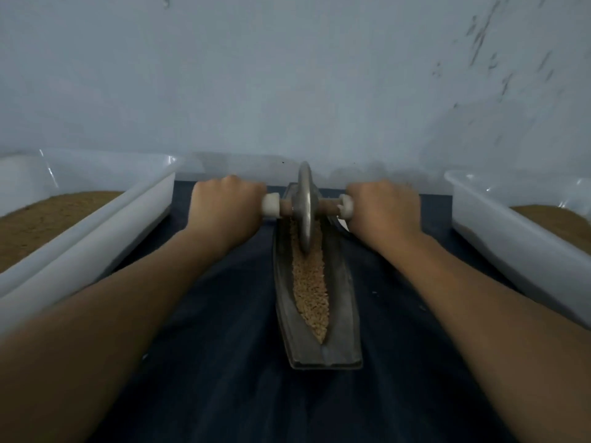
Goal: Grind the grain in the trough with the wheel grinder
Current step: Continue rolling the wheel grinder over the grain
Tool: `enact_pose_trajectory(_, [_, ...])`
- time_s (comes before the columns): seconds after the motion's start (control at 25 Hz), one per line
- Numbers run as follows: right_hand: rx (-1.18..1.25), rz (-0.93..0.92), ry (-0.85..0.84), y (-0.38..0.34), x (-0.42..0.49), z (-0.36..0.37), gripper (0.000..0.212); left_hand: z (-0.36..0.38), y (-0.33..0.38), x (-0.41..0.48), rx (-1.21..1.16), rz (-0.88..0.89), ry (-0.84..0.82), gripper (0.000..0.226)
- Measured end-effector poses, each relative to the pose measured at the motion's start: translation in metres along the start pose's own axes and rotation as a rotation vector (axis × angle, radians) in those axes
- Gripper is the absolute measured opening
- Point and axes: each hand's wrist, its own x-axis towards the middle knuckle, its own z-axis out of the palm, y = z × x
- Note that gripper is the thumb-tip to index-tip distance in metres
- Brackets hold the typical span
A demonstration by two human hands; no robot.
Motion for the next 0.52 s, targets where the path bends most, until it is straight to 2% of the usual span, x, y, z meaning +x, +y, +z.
enact_pose_trajectory(0.08, [-0.008, -0.082, -0.029, 0.005, 0.004, -0.006, 0.013, 0.003, -0.006, 0.005, -0.042, 0.018, -0.049, 0.009])
enact_pose_trajectory(0.12, [-0.018, -0.154, 0.001, 0.012, -0.008, -0.01, 0.018, 0.0, -0.013, -0.006, -0.056, 0.074, -0.017, 0.007])
enact_pose_trajectory(0.2, [0.001, -0.249, 0.167, 0.025, -0.046, -0.013, 0.019, -0.002, -0.025, -0.042, -0.004, 0.235, 0.141, 0.013])
enact_pose_trajectory(0.28, [0.073, -0.239, 0.252, 0.031, -0.071, -0.009, 0.018, -0.007, -0.03, -0.06, 0.006, 0.289, 0.218, 0.02])
enact_pose_trajectory(0.4, [0.04, -0.088, 0.156, 0.015, -0.041, 0.001, 0.023, -0.008, -0.016, -0.034, 0.071, 0.165, 0.152, 0.016])
enact_pose_trajectory(0.48, [0.058, 0.03, 0.007, 0.003, -0.013, 0.005, 0.018, -0.01, -0.001, 0.0, 0.067, 0.058, 0.049, 0.004])
enact_pose_trajectory(0.52, [0.071, 0.043, -0.048, 0.002, -0.004, 0.006, 0.018, -0.01, 0.002, 0.012, 0.053, 0.053, -0.007, 0.007])
